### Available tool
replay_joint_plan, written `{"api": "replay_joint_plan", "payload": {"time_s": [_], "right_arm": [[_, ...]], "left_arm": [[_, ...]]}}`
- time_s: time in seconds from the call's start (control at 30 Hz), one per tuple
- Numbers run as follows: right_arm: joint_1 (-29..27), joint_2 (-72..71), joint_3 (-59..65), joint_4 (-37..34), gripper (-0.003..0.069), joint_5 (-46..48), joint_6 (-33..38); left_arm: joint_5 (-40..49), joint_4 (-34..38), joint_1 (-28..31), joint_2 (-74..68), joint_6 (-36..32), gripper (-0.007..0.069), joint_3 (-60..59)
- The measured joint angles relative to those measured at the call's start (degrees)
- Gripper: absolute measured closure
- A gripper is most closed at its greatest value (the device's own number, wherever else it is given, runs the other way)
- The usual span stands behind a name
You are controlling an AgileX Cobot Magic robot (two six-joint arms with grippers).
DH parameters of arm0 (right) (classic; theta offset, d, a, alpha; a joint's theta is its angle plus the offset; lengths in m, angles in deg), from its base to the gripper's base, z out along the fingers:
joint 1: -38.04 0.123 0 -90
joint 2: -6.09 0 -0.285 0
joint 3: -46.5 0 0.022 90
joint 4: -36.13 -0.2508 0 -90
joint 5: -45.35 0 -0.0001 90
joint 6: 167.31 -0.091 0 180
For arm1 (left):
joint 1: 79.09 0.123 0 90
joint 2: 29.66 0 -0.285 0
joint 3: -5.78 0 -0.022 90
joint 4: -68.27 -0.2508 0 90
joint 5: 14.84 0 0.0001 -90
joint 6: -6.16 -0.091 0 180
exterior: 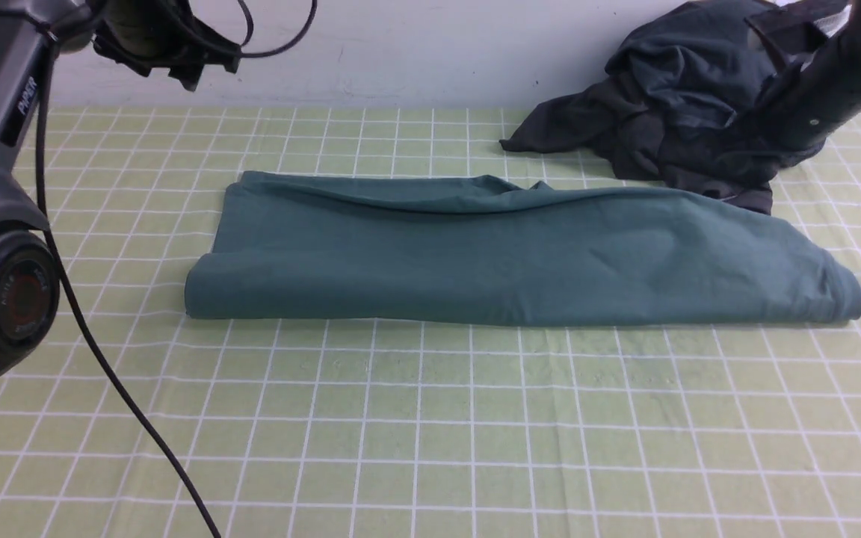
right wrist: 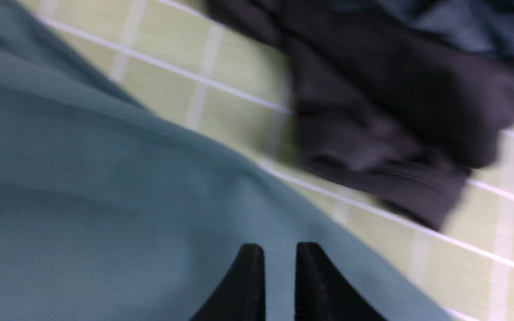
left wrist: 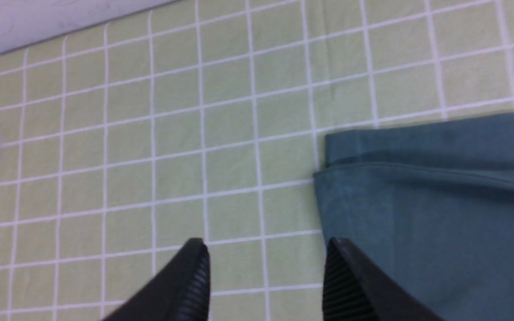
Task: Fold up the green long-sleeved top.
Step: Use the right arm to clamp the right edge of the fabric
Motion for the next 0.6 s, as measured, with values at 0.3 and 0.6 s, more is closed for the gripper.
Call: {"api": "replay_joint_plan", "payload": {"time_s": [0.3,0.6], "right_arm": [[11.40,13.11,0.00,-33.15,0.0672,-12.90,41.17],[15.11,23.34,-7.56,-59.21,0.0647,-50.02,54.59]], "left_arm": [[0.65,20.41,-2.21,1.31,-7.01,0.0619,-7.94],[0.65,16.94,-8.50,13.07,-8.98,0.0628,-20.55]]}}
